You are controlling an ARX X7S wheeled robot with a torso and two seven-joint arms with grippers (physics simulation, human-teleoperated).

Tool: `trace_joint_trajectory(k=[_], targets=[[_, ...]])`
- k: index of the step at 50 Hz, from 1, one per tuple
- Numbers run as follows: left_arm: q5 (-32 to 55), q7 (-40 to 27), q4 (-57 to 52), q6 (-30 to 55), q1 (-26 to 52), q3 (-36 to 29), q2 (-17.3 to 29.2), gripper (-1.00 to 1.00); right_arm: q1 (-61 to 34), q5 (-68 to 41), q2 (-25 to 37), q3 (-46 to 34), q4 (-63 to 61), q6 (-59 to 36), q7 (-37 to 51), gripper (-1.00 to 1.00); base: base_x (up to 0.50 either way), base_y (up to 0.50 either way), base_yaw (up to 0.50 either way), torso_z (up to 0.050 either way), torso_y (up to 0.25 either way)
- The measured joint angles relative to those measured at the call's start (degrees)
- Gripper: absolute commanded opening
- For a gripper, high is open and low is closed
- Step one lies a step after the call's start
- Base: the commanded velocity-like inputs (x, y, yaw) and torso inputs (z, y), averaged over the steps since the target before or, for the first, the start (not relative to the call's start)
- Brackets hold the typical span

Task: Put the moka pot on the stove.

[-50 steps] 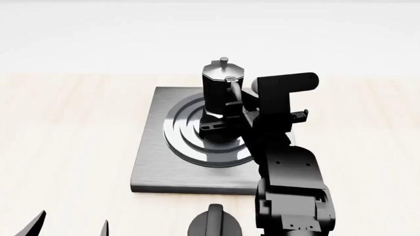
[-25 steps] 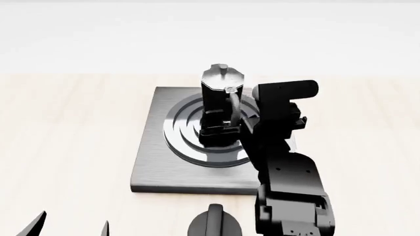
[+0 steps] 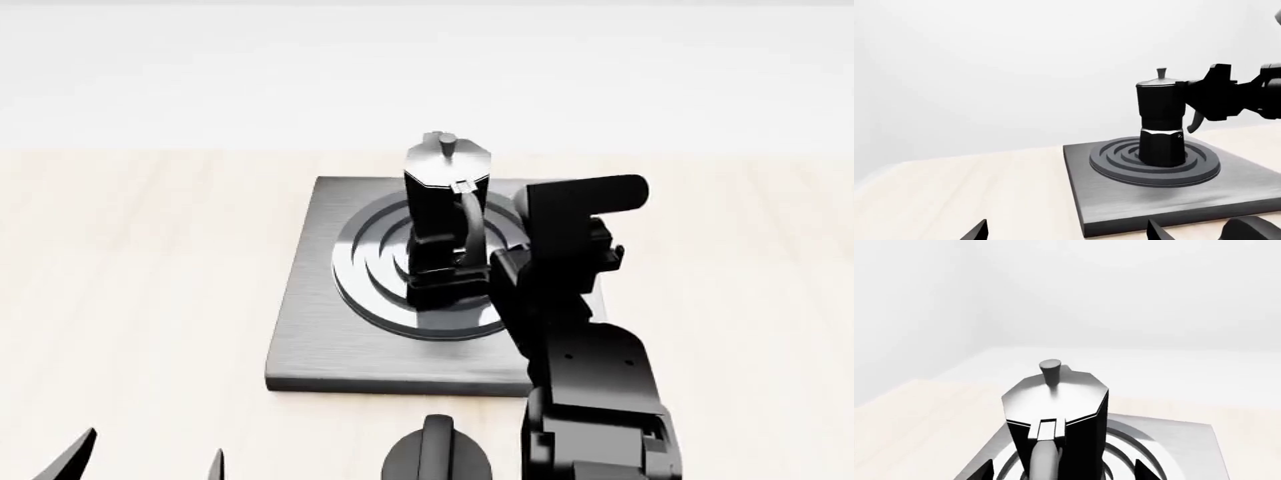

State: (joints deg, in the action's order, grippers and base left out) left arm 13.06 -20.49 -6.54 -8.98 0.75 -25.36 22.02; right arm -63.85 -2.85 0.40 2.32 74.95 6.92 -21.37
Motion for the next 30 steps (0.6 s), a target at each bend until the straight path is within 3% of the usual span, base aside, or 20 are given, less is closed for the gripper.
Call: trace_joint_trajectory(k=[19,30], targets=[[-0.2,-0.2,-0.2,-0.2,-0.2,-0.3,0.2,1.0,1.3,-3.0,0.0,-3.4,-0.9,3.3,-1.2,1.0,0.0,0.0,0.0,0.0,0.0],[-0.2,-0.3,-0.3,-0.2,-0.2,-0.5,0.3,1.0,7.0,-5.1,1.0,-5.1,-14.3,-2.1,0.5,1.0,0.0,0.0,0.0,0.0,0.0]])
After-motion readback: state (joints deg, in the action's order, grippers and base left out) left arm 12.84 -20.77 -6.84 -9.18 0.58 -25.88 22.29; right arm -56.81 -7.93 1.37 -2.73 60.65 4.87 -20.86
